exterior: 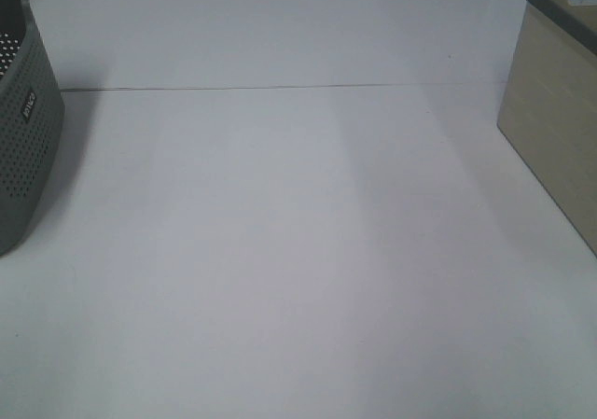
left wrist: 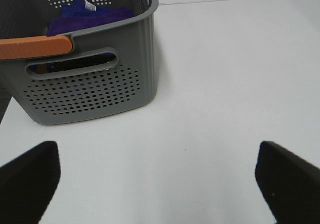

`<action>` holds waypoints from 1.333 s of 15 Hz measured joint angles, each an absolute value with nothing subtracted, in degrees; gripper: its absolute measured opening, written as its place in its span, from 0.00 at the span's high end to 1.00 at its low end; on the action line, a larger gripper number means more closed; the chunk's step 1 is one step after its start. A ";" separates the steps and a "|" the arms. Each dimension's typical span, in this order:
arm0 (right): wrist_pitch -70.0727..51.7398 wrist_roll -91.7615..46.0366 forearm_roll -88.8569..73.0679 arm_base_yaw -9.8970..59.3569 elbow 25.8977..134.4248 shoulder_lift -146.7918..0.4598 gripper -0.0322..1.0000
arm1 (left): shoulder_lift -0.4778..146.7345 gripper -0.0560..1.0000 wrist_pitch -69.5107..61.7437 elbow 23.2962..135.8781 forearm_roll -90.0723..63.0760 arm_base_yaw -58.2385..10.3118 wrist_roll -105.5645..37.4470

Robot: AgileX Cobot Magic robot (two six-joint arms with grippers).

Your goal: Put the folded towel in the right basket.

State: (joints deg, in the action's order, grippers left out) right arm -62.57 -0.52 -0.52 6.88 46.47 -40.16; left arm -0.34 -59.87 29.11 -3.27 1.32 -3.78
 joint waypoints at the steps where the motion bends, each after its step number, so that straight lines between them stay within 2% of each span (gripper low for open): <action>1: -62.40 -0.52 0.00 6.88 41.94 -33.98 0.02 | -0.34 0.01 -59.87 29.11 -3.27 1.32 -3.78; 5: -62.05 -1.09 0.00 6.88 28.82 -12.89 0.02 | -0.34 0.01 -59.87 29.11 -3.27 1.32 -3.78; 8: -63.20 -2.58 0.00 6.88 26.07 -0.57 0.02 | -0.34 0.01 -59.87 29.11 -3.27 1.32 -3.78; 17: -63.14 -2.52 0.00 6.88 26.01 0.11 0.02 | -0.34 0.01 -59.87 29.11 -3.27 1.32 -3.78; 20: -63.14 -2.52 0.00 3.32 26.01 0.11 0.02 | -0.34 0.01 -59.87 29.11 -3.27 1.32 -3.78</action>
